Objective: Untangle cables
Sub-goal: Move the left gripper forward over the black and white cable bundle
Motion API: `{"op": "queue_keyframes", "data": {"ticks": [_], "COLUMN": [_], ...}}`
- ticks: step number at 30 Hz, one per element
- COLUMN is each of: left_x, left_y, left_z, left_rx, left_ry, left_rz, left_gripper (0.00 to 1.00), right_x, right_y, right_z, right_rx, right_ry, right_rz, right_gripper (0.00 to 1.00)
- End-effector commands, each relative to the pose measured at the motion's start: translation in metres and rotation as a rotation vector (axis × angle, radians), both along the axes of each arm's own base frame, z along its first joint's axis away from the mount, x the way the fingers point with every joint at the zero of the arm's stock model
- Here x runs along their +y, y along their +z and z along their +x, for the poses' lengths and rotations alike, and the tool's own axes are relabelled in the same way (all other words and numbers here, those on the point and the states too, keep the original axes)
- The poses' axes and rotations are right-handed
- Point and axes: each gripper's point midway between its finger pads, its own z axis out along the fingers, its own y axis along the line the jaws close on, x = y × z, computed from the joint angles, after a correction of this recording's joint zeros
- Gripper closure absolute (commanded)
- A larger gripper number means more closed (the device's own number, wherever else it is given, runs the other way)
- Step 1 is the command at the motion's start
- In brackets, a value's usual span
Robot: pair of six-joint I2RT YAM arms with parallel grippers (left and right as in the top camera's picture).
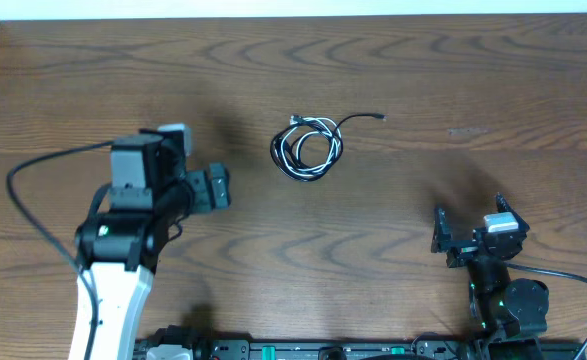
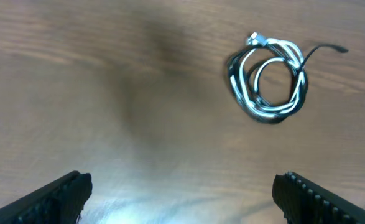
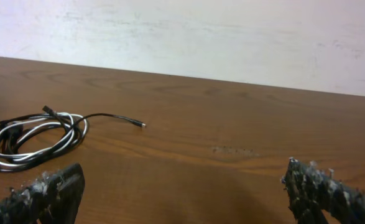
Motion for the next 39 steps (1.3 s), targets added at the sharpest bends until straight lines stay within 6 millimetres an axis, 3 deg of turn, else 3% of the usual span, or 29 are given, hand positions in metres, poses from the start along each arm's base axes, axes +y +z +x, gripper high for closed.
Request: {"op": "queue_keyframes", "data": {"ticks": [1,8,13,30,39], "left_x": [-0.022,-0.061,-0.082,-0.089,-0.091], "left_y": [-0.003,-0.028,-0.051,-0.120,-0.138], "left_z": [0.021,0.059,0.064,0.078,0.087], "left_rx": [-0.012,-0.037,0.008,0.145,0.151], "left_ry": [-0.071,-0.162,-0.215,-0.222,-0.221], "left_rz": [-0.025,0.001,0.006,0.030,0.030], "left_gripper": [0.02,0.02,0.02,0.02,0.02], "right_x": [0.003,0.003,0.003,0.003,0.003], "right_y": [0.000,0.000,0.000,0.000,0.000], "right_z": [-0.001,-0.001,-0.001,-0.001,-0.001], "right_rx": [-0.001,-0.001,-0.001,-0.001,-0.001], "right_ry": [0.017,0.017,0.017,0.017,0.017], "right_rz": [-0.009,-0.009,-0.009,-0.009,-0.009], "right_gripper": [0.01,0.01,0.01,0.01,0.01]}}
